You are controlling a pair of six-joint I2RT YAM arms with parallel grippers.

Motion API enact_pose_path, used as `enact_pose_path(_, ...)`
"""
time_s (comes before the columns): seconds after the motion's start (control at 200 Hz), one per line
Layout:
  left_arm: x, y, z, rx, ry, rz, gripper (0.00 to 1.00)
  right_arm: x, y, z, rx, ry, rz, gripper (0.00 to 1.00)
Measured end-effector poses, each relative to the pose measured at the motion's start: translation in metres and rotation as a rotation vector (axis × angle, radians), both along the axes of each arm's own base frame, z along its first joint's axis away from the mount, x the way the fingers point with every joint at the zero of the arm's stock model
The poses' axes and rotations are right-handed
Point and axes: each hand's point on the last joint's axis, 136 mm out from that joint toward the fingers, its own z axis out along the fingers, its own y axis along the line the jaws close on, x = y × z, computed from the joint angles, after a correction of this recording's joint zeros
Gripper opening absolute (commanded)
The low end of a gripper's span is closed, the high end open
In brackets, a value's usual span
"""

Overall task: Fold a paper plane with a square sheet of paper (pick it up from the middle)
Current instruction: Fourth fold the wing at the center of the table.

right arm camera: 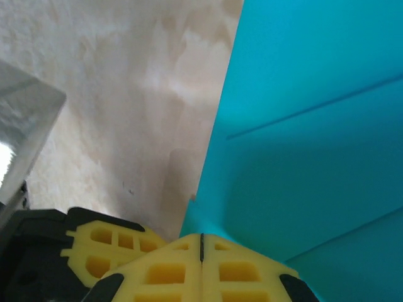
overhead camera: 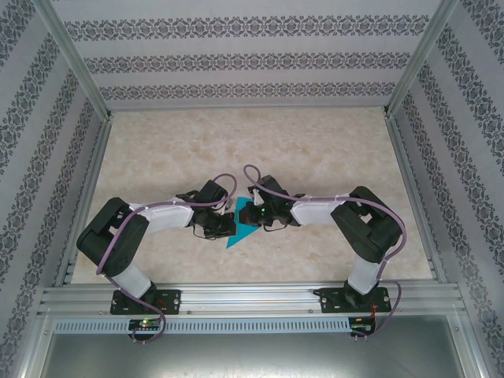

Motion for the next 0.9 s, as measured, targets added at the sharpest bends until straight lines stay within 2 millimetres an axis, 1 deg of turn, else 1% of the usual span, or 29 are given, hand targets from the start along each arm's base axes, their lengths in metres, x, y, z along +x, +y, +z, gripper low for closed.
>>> enact_pose_path(0.165,0.0,0.0,0.0,0.0,0.0,0.0,0.04,-0.007,0.001,-0.013,-0.031,0.024,0.007,0.02)
enact_pose_path(0.24,0.0,0.0,0.0,0.0,0.0,0.0,0.04,-0.009,0.002,-0.014,-0.032,0.028,0.006,0.02)
enact_pose_path(0.265,0.0,0.0,0.0,0.0,0.0,0.0,0.04,-0.009,0.002,-0.014,-0.032,0.031,0.004,0.0)
enact_pose_path(0.375,0.0,0.0,0.0,0.0,0.0,-0.001,0.04,-0.009,0.002,-0.015,-0.036,0.032,-0.001,0.0)
enact_pose_path(0.53,0.0,0.0,0.0,0.001,-0.001,-0.003,0.04,-0.012,0.004,-0.01,-0.047,0.019,-0.004,0.0)
enact_pose_path(0.699,0.0,0.0,0.0,0.002,-0.001,-0.006,0.04,-0.017,0.004,-0.013,-0.034,0.032,-0.006,0.0)
enact_pose_path(0.899,0.0,0.0,0.0,0.003,-0.001,-0.006,0.03,-0.016,0.002,-0.017,-0.072,0.036,-0.02,0.0)
